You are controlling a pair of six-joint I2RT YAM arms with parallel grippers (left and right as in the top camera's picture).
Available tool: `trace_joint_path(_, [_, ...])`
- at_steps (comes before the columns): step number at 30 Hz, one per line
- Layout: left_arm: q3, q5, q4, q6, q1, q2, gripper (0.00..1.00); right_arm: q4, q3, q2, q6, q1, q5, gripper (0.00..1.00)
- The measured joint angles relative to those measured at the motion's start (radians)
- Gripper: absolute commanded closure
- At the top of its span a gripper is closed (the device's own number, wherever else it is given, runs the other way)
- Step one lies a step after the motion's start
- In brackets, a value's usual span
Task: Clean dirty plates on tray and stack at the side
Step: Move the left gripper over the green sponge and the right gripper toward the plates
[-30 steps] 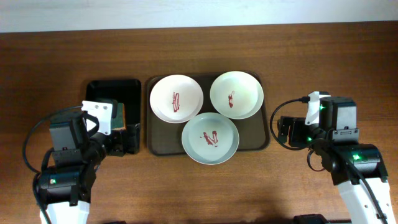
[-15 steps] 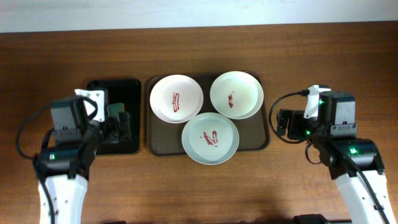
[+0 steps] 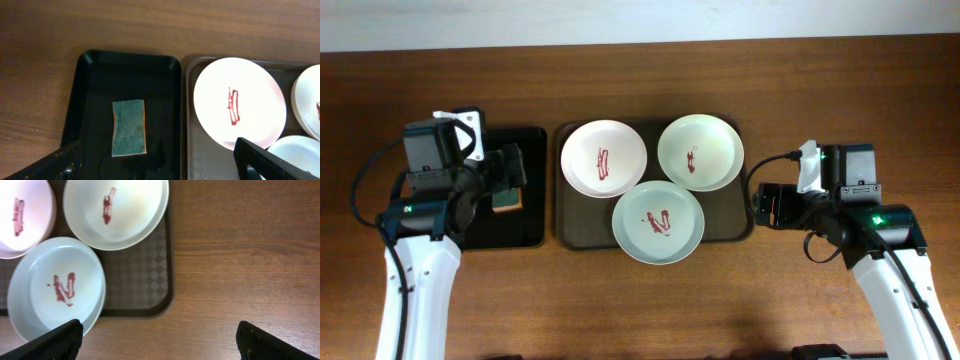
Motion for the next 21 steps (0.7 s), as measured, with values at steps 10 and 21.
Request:
trace_joint_path(10, [0.0,-0.038,0.09,0.003,0.0,0.244,0.1,-0.003,0.026,0.0,0.0,0.0,-0.024,0.01])
trace_joint_path(21, [0.0,-0.13,0.145,0.014,0.0,0.489,0.39,-0.002,0.026,0.031,0.0,0.0,-0.023,0.01])
